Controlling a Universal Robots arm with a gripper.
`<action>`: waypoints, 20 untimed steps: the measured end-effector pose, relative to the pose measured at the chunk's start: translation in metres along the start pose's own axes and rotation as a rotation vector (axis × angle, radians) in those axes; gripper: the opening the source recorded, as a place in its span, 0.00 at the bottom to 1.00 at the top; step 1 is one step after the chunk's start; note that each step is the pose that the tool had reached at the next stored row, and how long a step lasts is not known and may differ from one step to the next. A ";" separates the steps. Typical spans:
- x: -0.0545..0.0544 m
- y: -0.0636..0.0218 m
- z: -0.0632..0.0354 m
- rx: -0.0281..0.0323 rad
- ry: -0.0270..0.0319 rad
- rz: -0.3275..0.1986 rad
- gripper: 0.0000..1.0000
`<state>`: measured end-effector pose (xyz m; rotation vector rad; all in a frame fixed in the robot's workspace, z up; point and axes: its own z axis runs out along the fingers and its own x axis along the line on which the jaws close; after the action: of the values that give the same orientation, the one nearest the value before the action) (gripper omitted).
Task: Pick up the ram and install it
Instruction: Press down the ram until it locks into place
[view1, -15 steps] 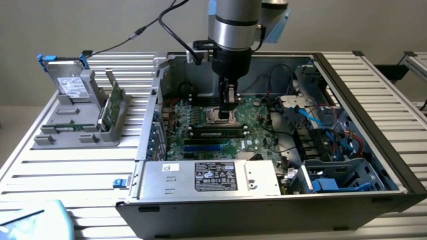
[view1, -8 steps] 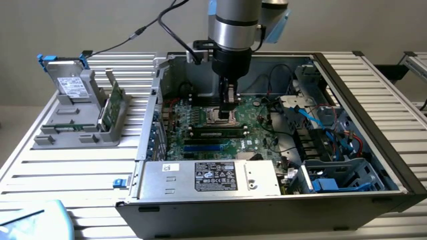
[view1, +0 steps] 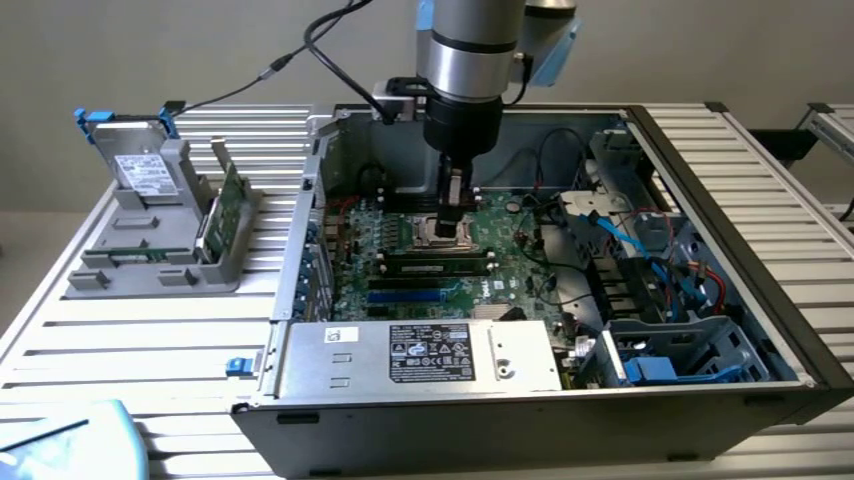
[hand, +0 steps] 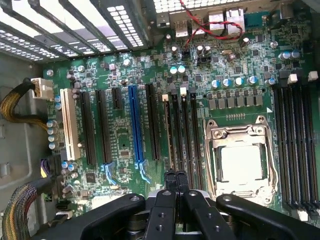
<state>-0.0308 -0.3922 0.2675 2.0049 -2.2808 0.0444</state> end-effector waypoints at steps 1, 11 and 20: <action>0.000 0.0000 0.0000 -0.0016 -0.0009 0.016 0.11; 0.000 0.0000 0.0006 -0.0173 -0.0090 0.175 0.11; 0.000 0.0000 0.0010 -0.0321 -0.0161 0.327 0.11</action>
<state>-0.0308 -0.3922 0.2664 1.6037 -2.5757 0.0171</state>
